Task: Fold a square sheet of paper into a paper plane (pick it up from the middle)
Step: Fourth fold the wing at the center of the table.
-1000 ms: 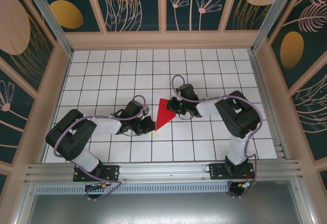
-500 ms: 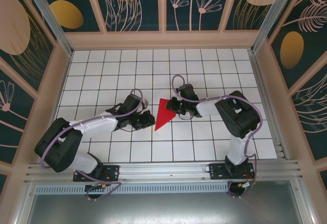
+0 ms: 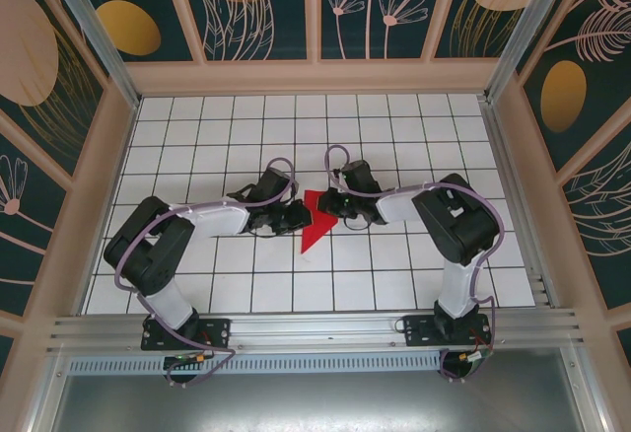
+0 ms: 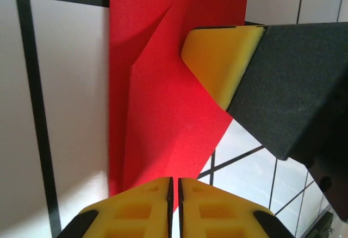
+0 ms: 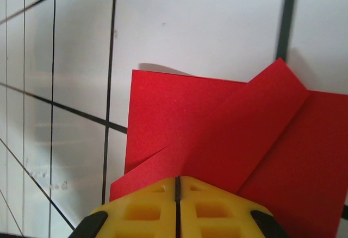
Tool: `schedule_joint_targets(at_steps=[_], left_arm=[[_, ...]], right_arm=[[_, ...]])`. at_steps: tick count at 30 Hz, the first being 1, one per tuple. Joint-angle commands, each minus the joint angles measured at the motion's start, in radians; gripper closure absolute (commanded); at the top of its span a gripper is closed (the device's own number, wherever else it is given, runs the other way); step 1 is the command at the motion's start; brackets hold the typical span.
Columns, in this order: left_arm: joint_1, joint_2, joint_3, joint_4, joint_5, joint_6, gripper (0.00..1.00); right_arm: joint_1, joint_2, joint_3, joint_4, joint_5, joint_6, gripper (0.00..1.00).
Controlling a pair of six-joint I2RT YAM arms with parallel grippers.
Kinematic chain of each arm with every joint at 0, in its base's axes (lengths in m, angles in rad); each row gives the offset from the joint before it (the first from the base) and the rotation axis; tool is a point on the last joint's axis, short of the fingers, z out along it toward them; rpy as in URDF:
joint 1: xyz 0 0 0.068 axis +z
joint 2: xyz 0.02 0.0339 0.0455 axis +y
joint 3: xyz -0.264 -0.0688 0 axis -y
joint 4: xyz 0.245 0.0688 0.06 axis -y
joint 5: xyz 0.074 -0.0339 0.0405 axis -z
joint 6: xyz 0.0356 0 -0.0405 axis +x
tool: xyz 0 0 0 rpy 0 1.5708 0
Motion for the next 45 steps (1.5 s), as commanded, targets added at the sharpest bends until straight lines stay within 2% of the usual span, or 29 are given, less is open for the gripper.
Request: schedule_joint_targets(at_steps=[1,7,18,21,26,29,32,36,45], left_arm=[[0.002,0.010,0.004,-0.017,-0.029,0.026,0.85],[0.002,0.010,-0.021,-0.024,-0.051,0.035,0.85],[0.001,0.091,-0.005,-0.023,-0.086,0.059,0.89],[0.002,0.086,-0.028,-0.027,-0.091,0.061,0.90],[0.001,0.051,-0.073,-0.021,-0.088,0.059,0.91],[0.001,0.038,-0.086,-0.012,-0.081,0.054,0.90],[0.002,0.029,-0.088,-0.004,-0.066,0.050,0.90],[0.001,0.023,-0.069,0.006,-0.042,0.045,0.88],[0.002,0.001,0.063,-0.116,-0.121,0.111,0.84]], right_arm=[[0.018,0.076,0.010,-0.123,-0.043,-0.160,0.89],[0.018,0.098,0.085,-0.204,-0.109,-0.296,0.89],[0.018,0.070,0.158,-0.268,-0.086,-0.308,0.85],[0.018,0.027,0.171,-0.284,-0.042,-0.263,0.81],[-0.025,-0.093,0.166,-0.367,0.131,-0.089,0.68],[-0.062,-0.181,0.076,-0.301,0.070,0.008,0.61],[-0.063,-0.229,0.022,-0.306,0.076,0.082,0.58],[-0.060,-0.242,-0.016,-0.323,0.087,0.147,0.57],[-0.028,-0.228,-0.075,-0.243,0.074,0.225,0.54]])
